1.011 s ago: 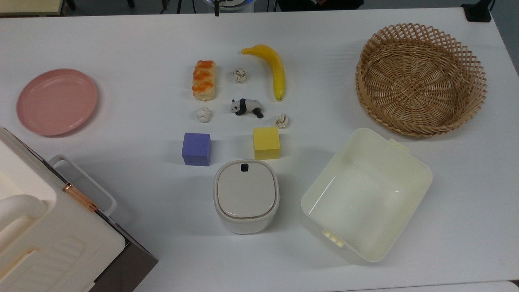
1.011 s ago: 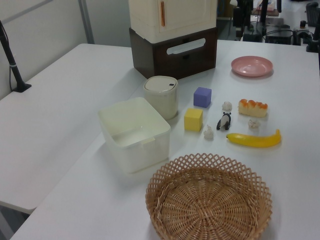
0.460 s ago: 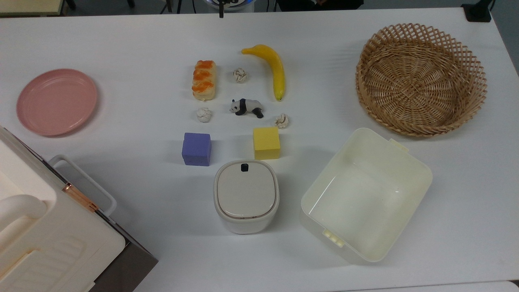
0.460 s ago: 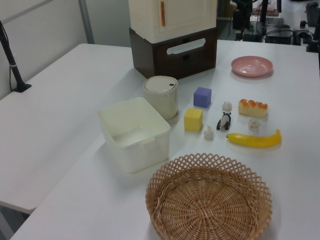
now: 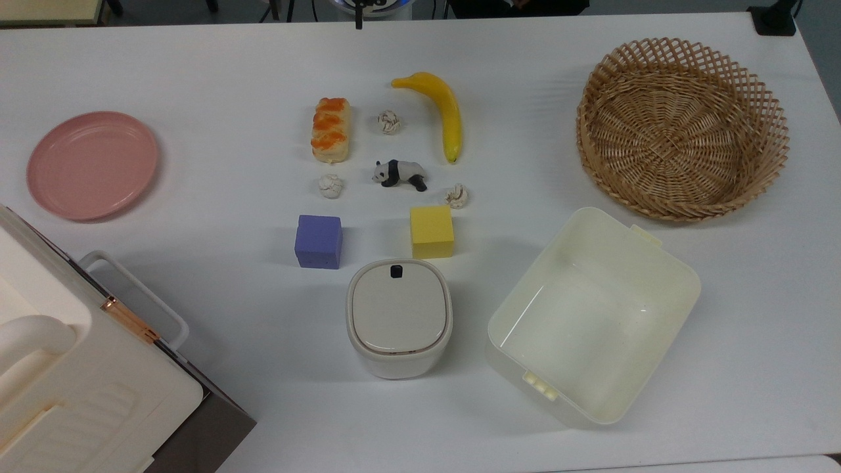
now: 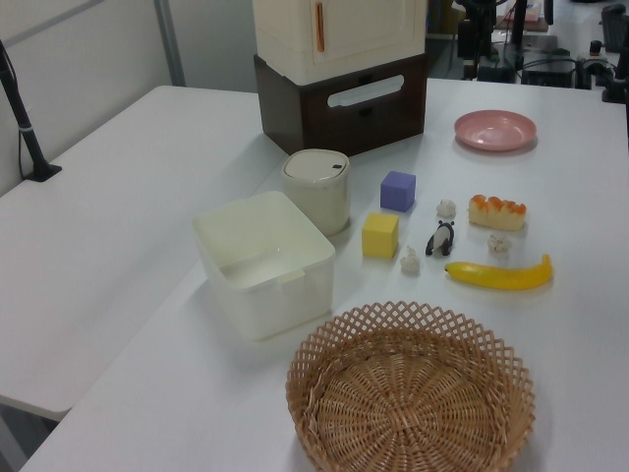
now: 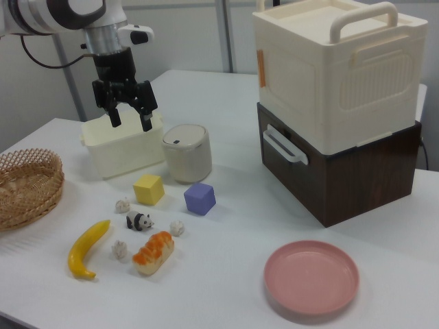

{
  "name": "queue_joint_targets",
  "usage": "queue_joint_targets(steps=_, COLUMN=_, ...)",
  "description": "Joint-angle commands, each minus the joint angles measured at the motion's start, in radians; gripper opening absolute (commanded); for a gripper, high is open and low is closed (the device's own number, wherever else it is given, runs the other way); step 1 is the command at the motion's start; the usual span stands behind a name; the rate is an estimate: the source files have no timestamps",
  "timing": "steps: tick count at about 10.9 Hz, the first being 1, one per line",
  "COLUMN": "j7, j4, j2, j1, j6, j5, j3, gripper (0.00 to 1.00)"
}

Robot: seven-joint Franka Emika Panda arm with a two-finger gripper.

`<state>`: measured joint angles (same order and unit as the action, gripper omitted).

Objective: Put the bread in the basket
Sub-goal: 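Lower the gripper onto the orange-topped bread roll and close it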

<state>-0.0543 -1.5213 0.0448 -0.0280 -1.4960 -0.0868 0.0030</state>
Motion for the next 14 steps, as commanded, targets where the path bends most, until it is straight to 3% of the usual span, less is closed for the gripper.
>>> queue_joint_targets(steps=1, j7=-0.001, j4=-0.058, j2=-0.006, j1=-0.003, j6=0.003, j5=0.015, j3=-0.005, gripper=1.0)
queue_joint_targets(steps=8, j7=-0.006, j4=-0.359, j2=0.047, j1=0.022, j6=-0.283, j5=0.016, j3=-0.005, gripper=1.0)
queue_joint_targets(steps=14, j7=-0.009, j4=-0.411, j2=0.193, j1=0.016, j6=-0.299, j5=0.009, j3=-0.005, gripper=1.0)
